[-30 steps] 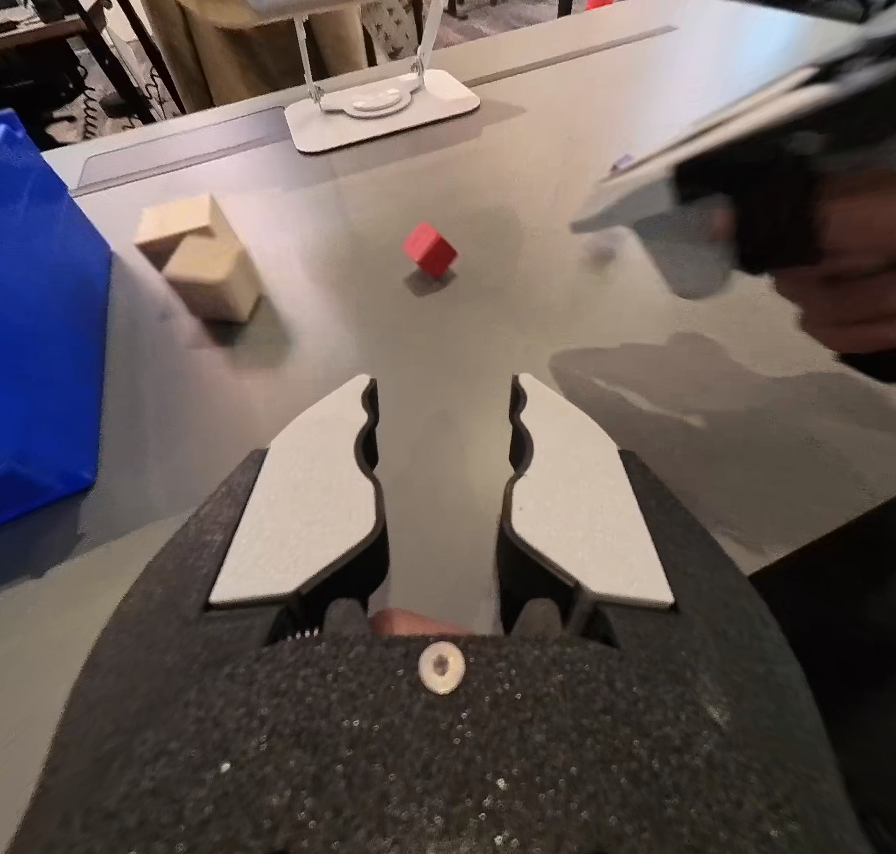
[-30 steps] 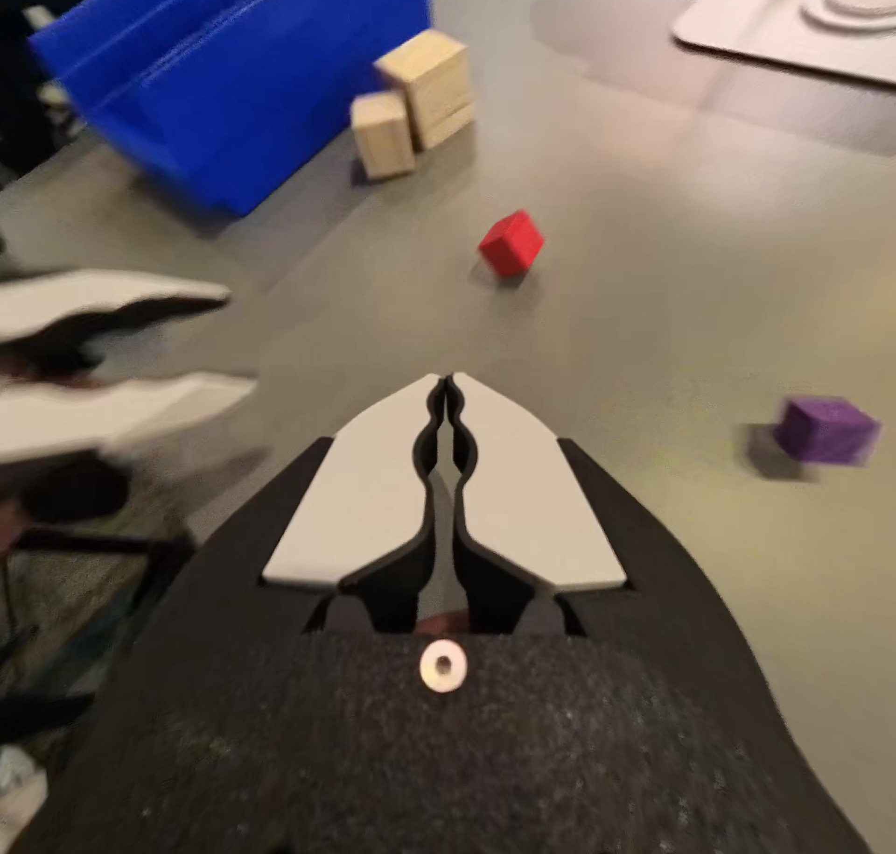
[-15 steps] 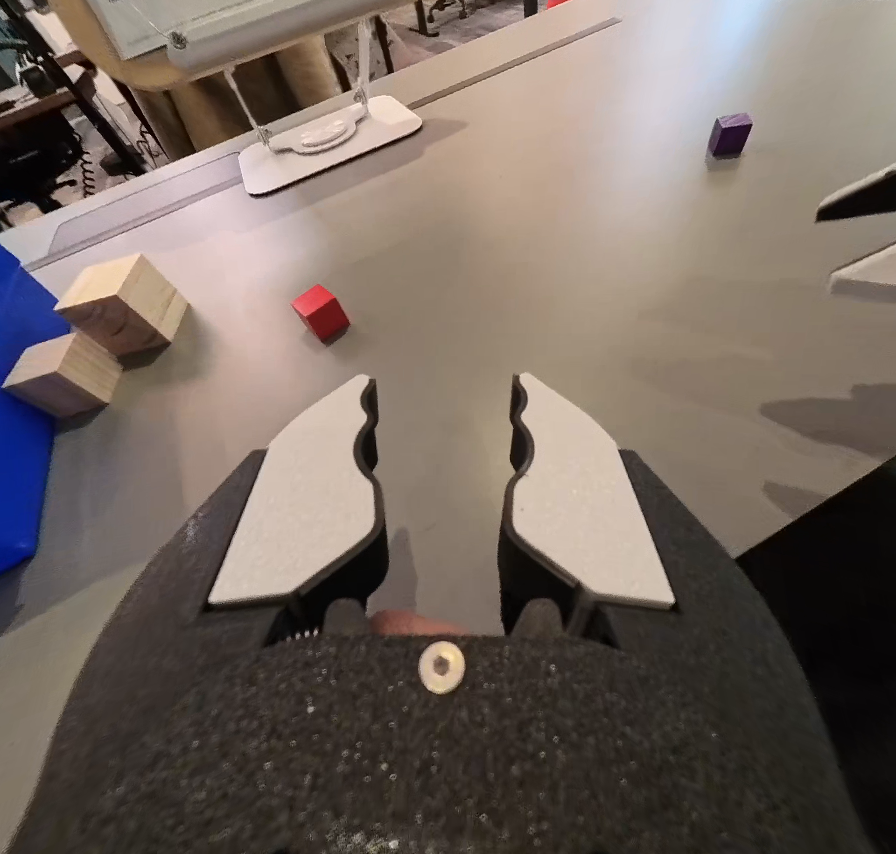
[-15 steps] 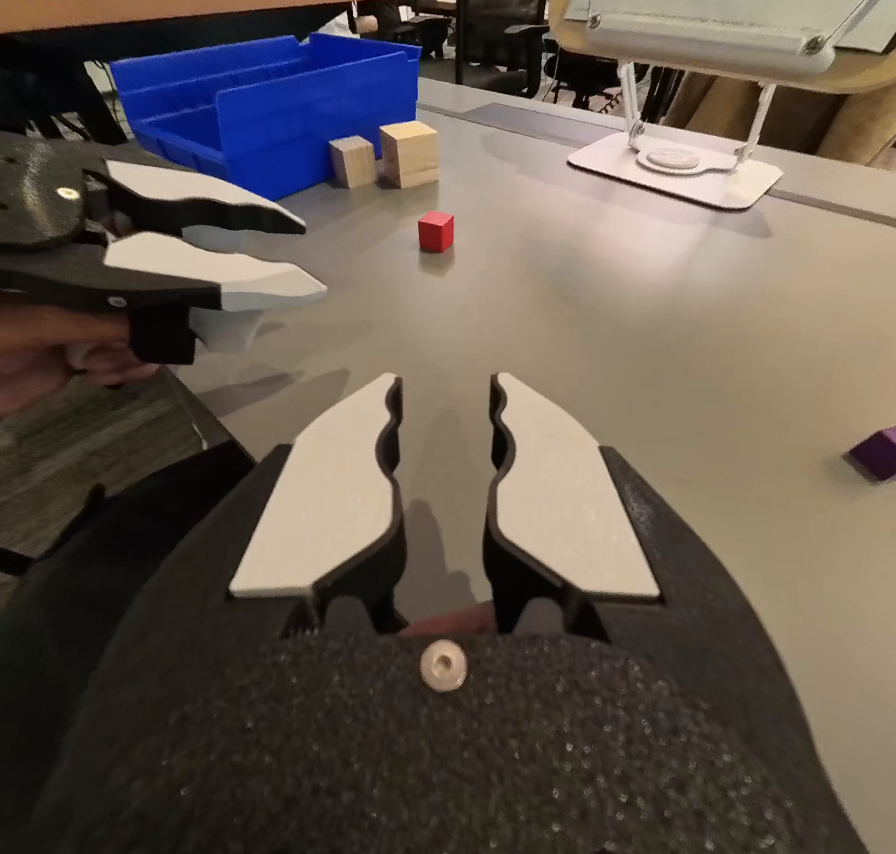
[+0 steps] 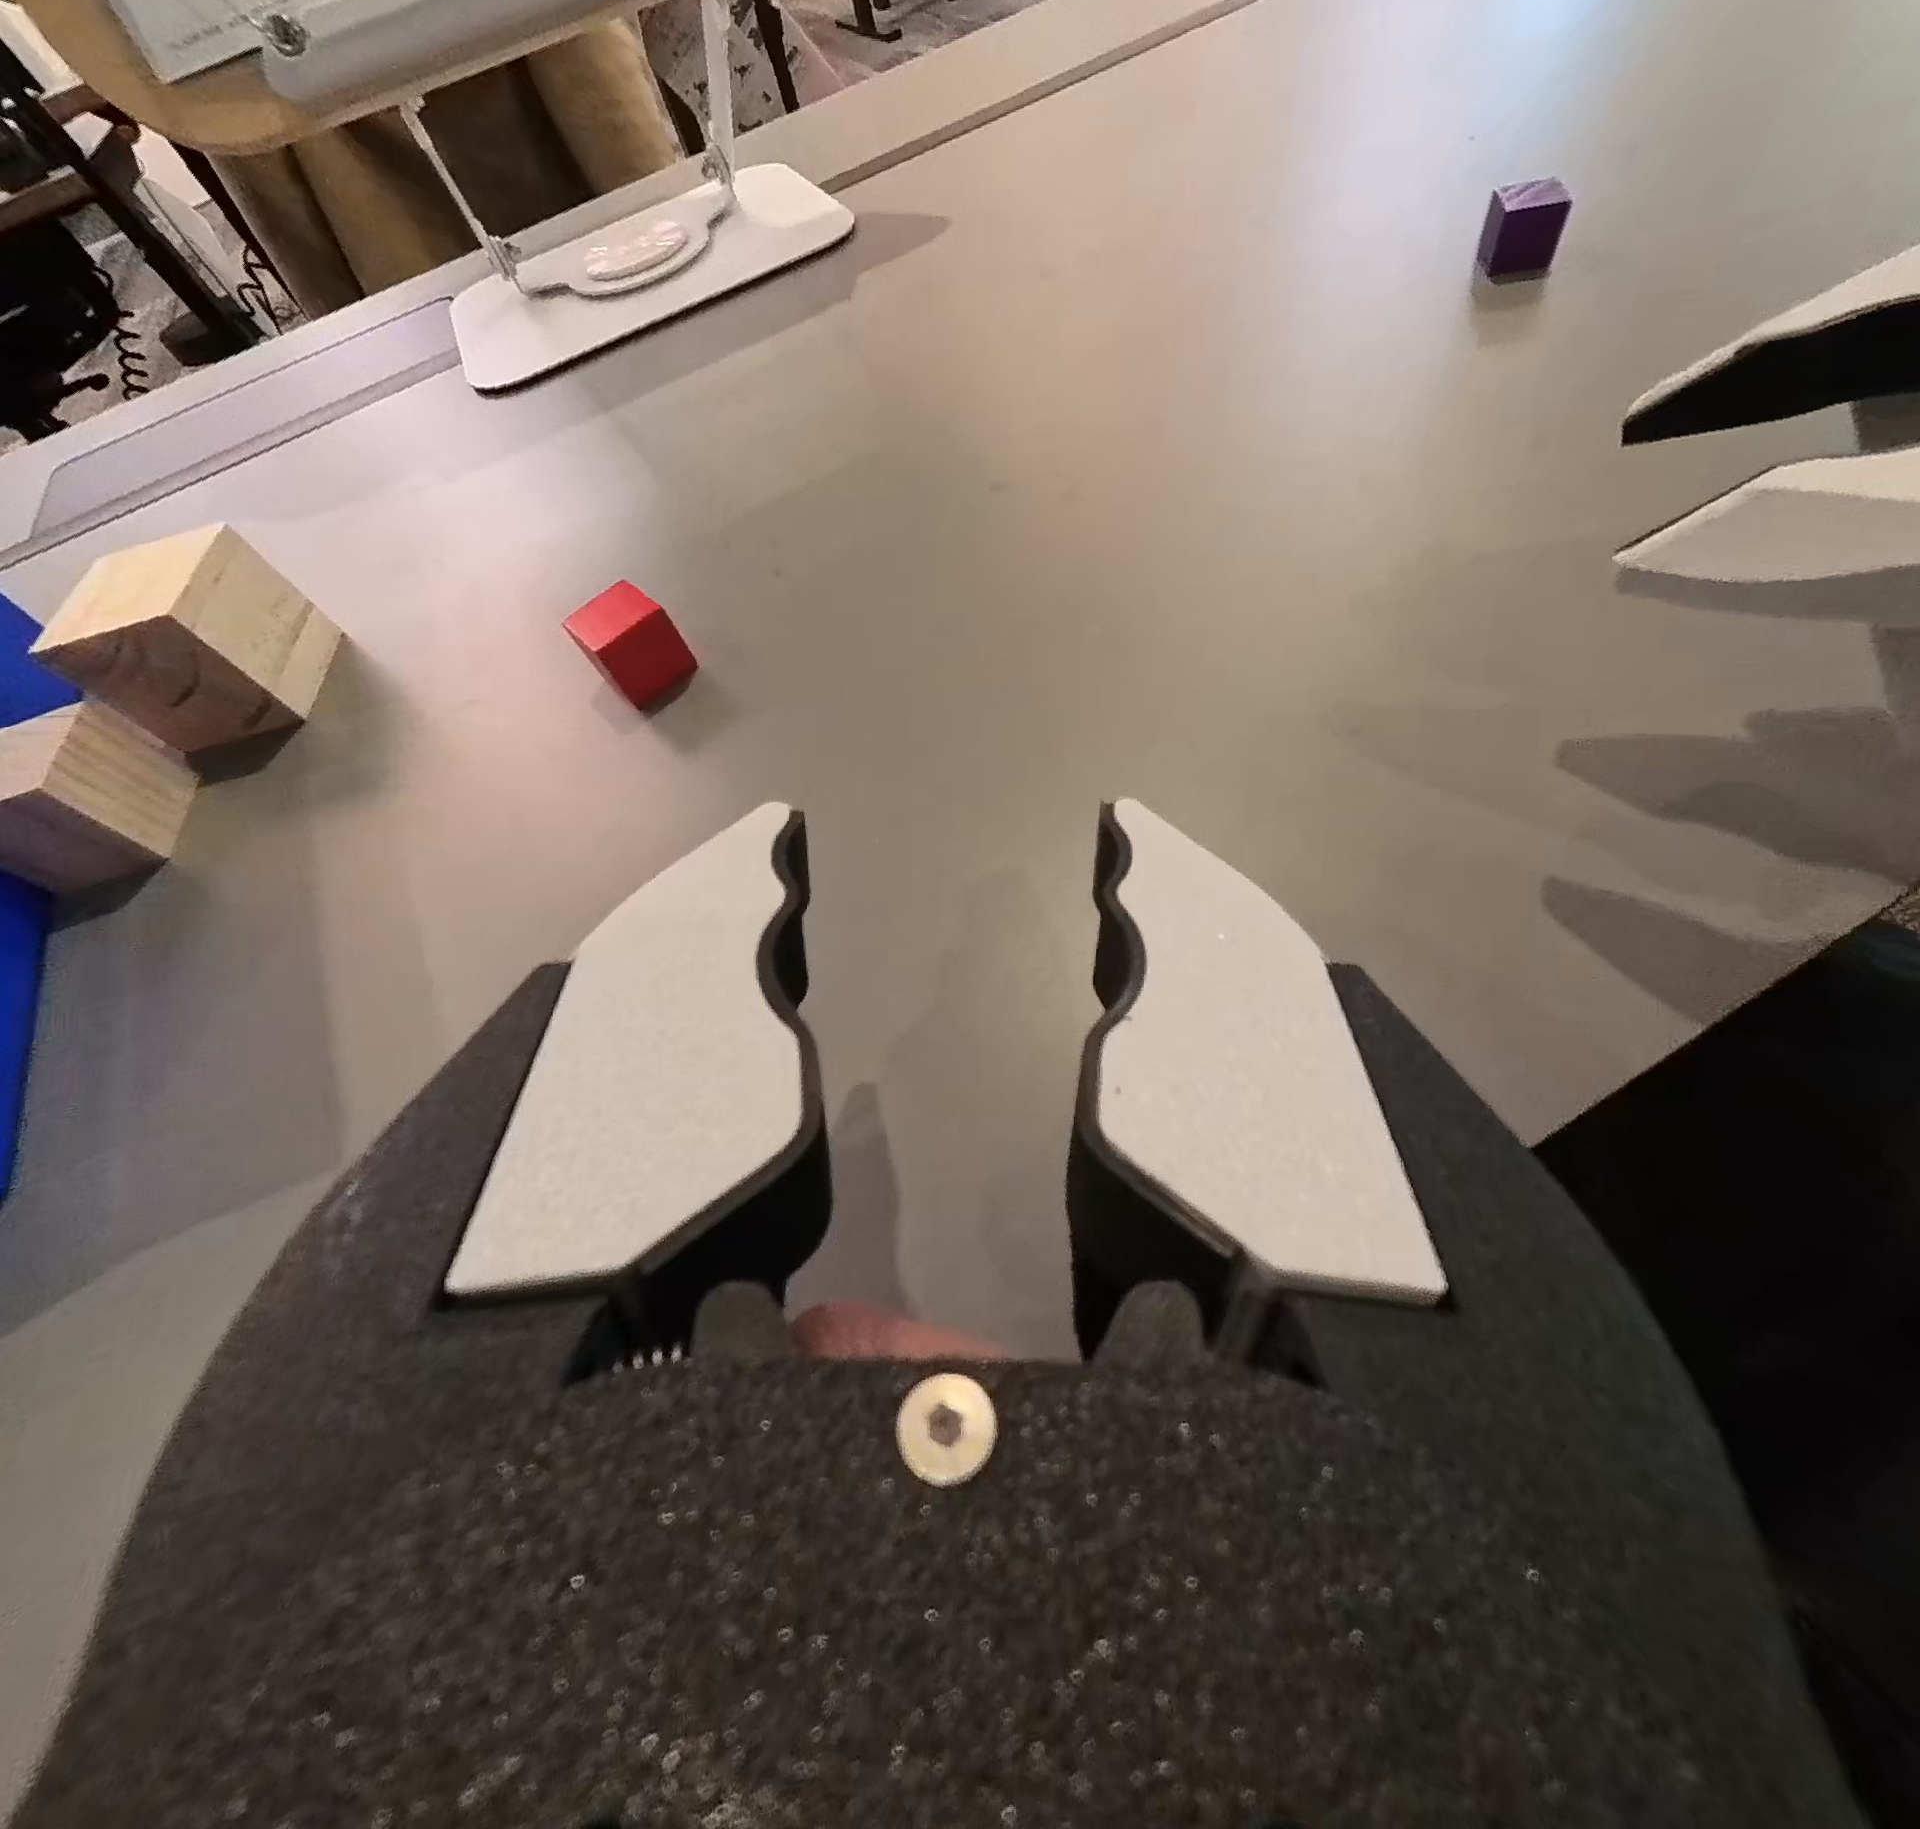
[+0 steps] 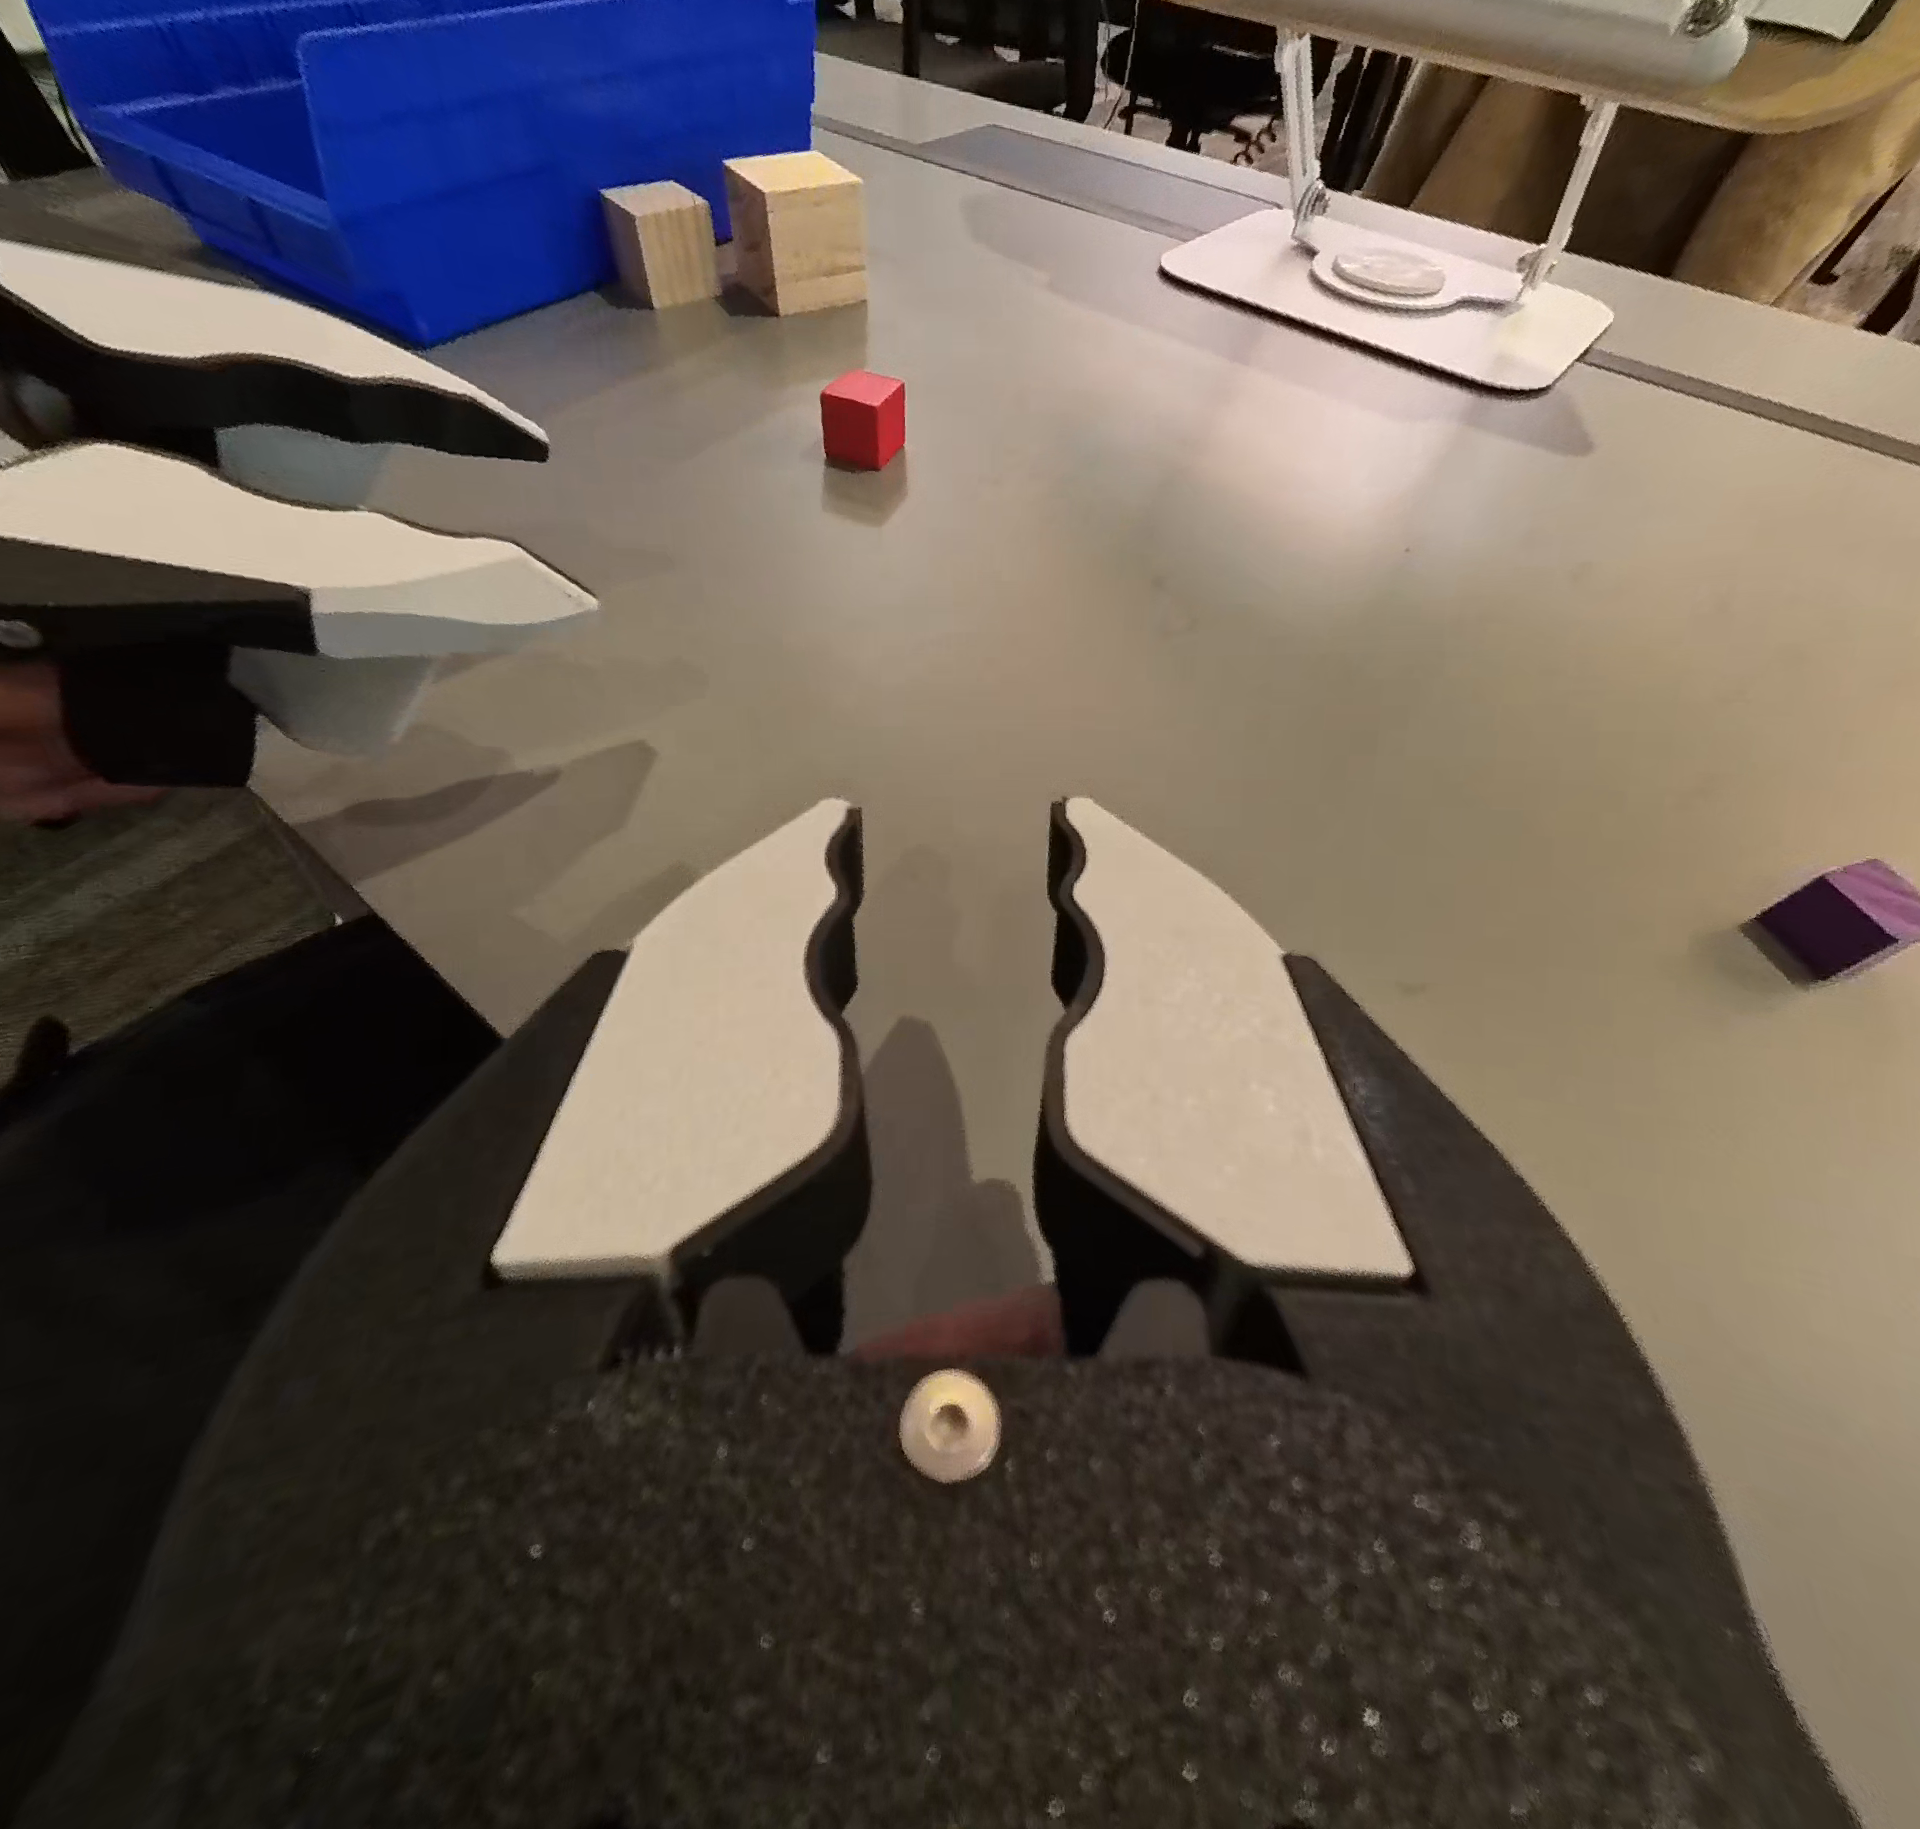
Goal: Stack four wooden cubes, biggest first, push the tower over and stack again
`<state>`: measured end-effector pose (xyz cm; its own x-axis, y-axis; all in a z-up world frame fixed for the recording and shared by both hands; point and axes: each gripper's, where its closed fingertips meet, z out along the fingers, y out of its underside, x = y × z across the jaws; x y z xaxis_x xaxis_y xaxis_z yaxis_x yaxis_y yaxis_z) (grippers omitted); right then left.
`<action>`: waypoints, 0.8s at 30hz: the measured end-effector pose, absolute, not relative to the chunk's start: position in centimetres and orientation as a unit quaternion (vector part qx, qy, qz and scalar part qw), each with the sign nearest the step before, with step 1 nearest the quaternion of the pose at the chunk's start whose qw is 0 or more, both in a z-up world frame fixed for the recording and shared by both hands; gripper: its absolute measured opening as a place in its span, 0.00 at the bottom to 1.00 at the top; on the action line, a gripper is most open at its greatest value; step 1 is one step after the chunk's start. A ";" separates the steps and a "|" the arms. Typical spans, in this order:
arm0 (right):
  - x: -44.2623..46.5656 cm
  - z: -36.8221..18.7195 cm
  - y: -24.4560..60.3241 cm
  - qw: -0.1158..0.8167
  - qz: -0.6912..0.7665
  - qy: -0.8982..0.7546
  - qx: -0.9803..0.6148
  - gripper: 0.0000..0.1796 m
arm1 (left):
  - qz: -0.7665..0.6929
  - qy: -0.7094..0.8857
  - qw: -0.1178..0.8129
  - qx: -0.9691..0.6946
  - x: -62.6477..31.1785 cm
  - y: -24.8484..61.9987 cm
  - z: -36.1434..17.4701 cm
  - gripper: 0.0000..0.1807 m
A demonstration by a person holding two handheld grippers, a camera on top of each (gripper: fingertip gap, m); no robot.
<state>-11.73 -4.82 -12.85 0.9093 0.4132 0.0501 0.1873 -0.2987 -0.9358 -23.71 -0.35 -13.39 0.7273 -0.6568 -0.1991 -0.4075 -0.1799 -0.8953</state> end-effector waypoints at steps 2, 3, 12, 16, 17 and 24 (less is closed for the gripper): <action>-11.6 -13.0 -4.7 0.561 0.093 -0.189 -0.800 0.18 | -0.117 0.350 0.535 -0.760 -23.8 -0.3 -13.4 0.29; -11.7 -13.1 -4.8 0.560 0.094 -0.190 -0.801 0.18 | -0.116 0.349 0.535 -0.760 -23.8 -0.2 -13.4 0.30; -11.7 -13.2 -4.8 0.557 0.097 -0.190 -0.803 0.18 | -0.106 0.360 0.514 -0.772 -23.9 0.1 -14.2 0.30; -11.7 -13.1 -4.8 0.554 0.109 -0.184 -0.804 0.17 | -0.019 0.375 0.480 -0.793 -27.4 4.9 -11.9 0.33; -11.7 -13.2 -4.8 0.552 0.115 -0.184 -0.805 0.17 | -0.005 0.375 0.471 -0.798 -28.5 7.1 -10.8 0.33; -12.0 -13.1 -4.5 0.552 0.098 -0.211 -0.801 0.17 | 0.011 0.322 0.275 -0.906 -33.3 24.1 -11.7 0.39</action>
<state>-11.98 -4.53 -13.09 0.8921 0.4454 0.0758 0.2291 -0.3014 -0.9256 -33.34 24.13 -11.73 0.7919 -0.5782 -0.1965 -0.5898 -0.6405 -0.4919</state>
